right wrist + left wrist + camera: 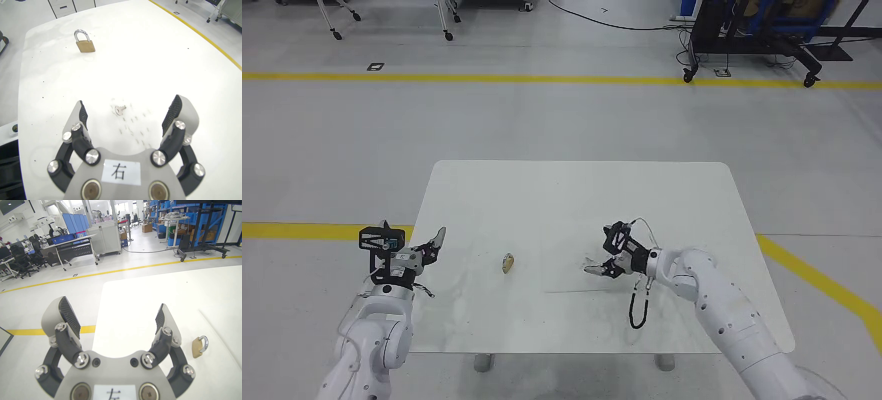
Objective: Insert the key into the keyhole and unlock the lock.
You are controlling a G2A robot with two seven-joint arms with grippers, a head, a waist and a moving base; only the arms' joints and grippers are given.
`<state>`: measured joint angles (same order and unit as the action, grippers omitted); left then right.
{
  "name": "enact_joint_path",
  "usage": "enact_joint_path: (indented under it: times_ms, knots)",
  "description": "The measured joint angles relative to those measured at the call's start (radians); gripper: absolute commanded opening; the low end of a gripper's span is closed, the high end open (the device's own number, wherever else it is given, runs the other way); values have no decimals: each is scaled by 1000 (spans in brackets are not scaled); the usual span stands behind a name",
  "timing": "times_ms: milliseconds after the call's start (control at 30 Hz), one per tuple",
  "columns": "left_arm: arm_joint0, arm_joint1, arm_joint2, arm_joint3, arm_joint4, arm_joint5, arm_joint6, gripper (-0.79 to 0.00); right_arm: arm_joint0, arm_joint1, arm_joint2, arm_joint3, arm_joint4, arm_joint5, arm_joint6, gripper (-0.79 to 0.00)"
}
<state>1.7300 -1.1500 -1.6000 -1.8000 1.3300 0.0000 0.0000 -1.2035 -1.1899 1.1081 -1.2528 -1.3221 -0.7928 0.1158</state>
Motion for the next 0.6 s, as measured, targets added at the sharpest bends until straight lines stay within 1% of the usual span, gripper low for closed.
enact_joint_path:
  times_ms: [33,67,100,167,200,600]
  knots:
    - [0,0,0,0,0,0,0,0,3,1,-9,-5,-29,-3,-2,-77]
    - [0,0,0,0,0,0,0,0,4,1,-19,-9,-59,-2,-7,-314]
    - [0,0,0,0,0,0,0,0,3,2,-29,-10,-94,5,-20,-483]
    - [0,0,0,0,0,0,0,0,4,2,-41,-4,-131,20,-42,-754]
    - [0,0,0,0,0,0,0,0,6,2,-47,2,-146,30,-52,-785]
    - [0,0,0,0,0,0,0,0,31,0,-80,40,-175,39,-61,-785]
